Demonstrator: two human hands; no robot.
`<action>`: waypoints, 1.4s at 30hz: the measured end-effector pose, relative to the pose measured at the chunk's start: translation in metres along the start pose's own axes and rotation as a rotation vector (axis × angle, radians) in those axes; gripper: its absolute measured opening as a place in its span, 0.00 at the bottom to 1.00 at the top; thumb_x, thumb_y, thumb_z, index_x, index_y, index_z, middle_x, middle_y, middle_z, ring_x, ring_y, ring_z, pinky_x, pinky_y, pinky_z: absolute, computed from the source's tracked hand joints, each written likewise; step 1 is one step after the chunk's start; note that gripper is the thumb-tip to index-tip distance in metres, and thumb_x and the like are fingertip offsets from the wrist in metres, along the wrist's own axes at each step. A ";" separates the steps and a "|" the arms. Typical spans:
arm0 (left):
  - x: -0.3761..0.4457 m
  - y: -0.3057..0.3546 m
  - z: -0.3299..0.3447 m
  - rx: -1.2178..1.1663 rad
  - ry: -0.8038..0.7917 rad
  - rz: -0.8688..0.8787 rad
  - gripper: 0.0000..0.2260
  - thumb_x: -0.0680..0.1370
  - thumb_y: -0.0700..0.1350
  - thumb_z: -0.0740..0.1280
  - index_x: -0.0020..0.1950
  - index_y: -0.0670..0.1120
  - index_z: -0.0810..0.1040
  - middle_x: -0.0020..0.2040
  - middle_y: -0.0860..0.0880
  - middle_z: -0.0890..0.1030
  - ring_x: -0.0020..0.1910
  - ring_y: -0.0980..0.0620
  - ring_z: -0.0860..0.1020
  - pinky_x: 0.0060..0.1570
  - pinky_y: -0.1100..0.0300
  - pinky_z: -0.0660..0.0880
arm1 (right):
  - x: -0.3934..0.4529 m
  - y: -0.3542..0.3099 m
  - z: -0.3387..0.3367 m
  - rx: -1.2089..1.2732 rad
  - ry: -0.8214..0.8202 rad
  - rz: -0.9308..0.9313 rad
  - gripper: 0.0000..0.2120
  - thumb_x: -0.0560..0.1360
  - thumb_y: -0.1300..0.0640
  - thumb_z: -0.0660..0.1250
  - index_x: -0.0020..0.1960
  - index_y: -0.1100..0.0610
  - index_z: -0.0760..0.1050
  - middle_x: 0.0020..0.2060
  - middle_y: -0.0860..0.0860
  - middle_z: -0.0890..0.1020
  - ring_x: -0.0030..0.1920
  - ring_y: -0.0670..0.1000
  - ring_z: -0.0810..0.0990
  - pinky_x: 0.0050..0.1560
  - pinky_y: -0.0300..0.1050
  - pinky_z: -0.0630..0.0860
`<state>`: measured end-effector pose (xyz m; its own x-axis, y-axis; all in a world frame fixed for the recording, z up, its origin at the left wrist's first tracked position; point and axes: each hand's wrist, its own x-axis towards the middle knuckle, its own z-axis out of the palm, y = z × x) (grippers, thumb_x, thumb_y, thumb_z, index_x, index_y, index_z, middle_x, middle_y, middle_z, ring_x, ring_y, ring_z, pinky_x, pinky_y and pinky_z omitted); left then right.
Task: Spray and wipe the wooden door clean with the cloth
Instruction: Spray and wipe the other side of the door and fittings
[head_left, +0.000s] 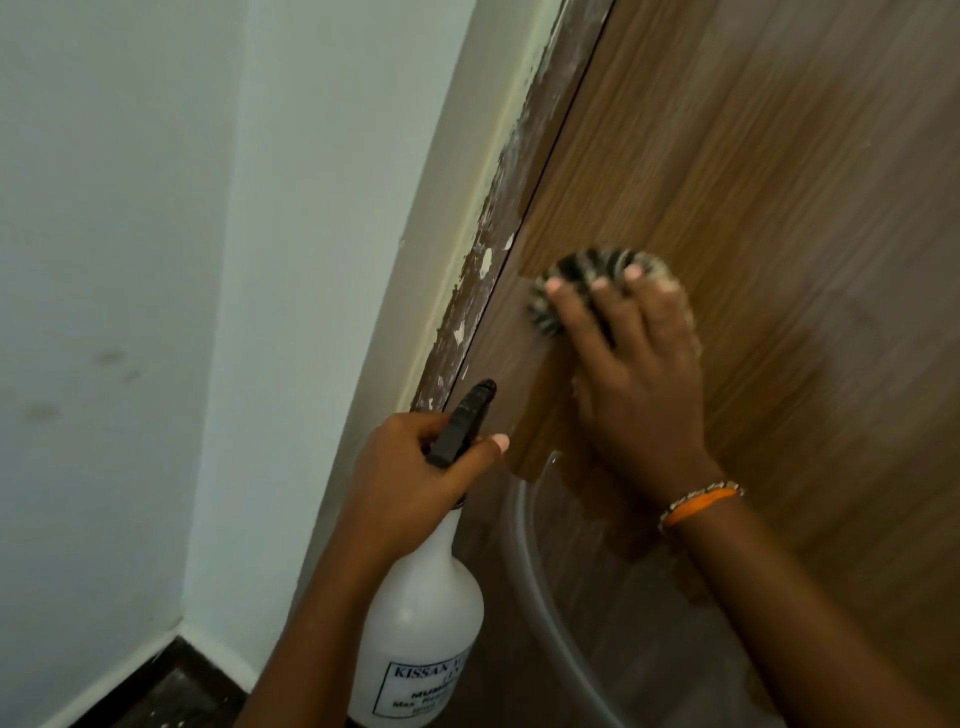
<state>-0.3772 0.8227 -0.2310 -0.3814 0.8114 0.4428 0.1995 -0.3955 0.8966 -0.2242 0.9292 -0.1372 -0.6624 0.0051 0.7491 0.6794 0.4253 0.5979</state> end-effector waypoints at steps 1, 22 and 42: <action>0.000 -0.002 -0.002 0.013 0.006 -0.004 0.28 0.64 0.67 0.69 0.37 0.40 0.82 0.34 0.42 0.82 0.35 0.46 0.80 0.43 0.50 0.78 | -0.010 -0.011 0.005 0.022 -0.047 -0.058 0.26 0.72 0.60 0.66 0.71 0.57 0.70 0.63 0.61 0.76 0.67 0.62 0.64 0.71 0.56 0.55; -0.007 -0.035 0.005 -0.031 0.054 0.032 0.25 0.65 0.67 0.65 0.35 0.44 0.80 0.32 0.44 0.80 0.33 0.47 0.80 0.40 0.53 0.78 | 0.038 -0.022 0.018 0.024 0.016 0.047 0.27 0.74 0.64 0.60 0.74 0.61 0.65 0.71 0.59 0.69 0.72 0.61 0.63 0.74 0.54 0.49; -0.055 -0.075 0.008 0.006 0.076 0.020 0.12 0.69 0.62 0.66 0.34 0.55 0.76 0.28 0.59 0.78 0.29 0.59 0.76 0.33 0.68 0.72 | -0.018 -0.025 0.009 -0.016 -0.033 0.091 0.24 0.79 0.65 0.60 0.74 0.58 0.64 0.70 0.58 0.68 0.72 0.61 0.60 0.74 0.56 0.50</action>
<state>-0.3643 0.8109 -0.3222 -0.4447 0.7683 0.4604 0.2128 -0.4087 0.8875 -0.2324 0.9269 -0.1685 -0.6075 0.0731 0.7910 0.7423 0.4068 0.5325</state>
